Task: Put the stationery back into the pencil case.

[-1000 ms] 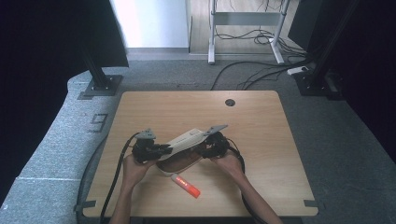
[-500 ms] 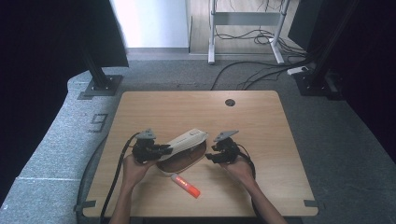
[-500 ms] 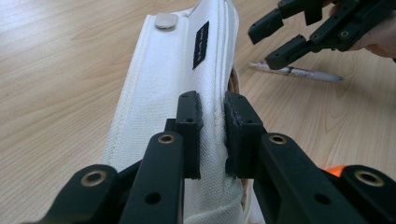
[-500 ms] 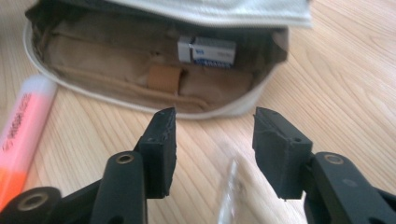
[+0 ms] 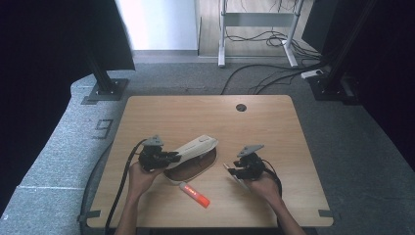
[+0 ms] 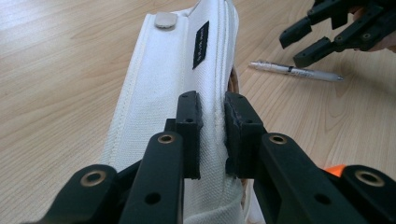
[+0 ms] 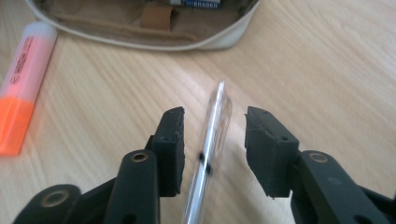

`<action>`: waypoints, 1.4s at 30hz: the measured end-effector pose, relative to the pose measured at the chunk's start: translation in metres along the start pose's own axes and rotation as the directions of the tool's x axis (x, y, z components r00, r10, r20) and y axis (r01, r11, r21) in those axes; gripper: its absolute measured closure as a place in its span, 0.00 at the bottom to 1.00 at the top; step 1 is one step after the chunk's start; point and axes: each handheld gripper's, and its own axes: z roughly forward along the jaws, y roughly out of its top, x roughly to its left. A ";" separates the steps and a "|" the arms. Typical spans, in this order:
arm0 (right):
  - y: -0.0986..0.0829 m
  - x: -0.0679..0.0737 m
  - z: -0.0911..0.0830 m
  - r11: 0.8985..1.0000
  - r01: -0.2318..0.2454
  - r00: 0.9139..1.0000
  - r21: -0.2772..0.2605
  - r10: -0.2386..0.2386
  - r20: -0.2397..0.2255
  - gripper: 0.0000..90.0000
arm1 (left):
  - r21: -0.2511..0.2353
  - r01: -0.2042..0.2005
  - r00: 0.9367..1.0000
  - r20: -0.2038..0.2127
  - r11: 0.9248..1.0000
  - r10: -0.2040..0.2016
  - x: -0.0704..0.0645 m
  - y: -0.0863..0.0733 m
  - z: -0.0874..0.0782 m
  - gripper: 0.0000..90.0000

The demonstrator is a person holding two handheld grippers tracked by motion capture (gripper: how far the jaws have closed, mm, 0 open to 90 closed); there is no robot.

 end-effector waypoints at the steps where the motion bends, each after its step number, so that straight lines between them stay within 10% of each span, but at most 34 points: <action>1: -0.003 0.001 -0.002 1.000 -0.002 1.000 0.001 0.002 0.000 0.65 | 0.000 0.001 1.000 0.001 1.000 -0.001 0.000 0.000 0.000 0.85; 22: -0.031 0.011 -0.001 0.998 0.052 0.998 0.023 -0.052 0.035 0.87 | 0.003 -0.001 1.000 0.002 1.000 0.001 -0.001 0.000 0.000 0.85; 42: -0.003 0.013 -0.008 0.997 0.063 0.998 -0.035 -0.064 -0.019 0.87 | -0.008 0.008 1.000 0.006 1.000 -0.007 0.000 0.000 0.001 0.85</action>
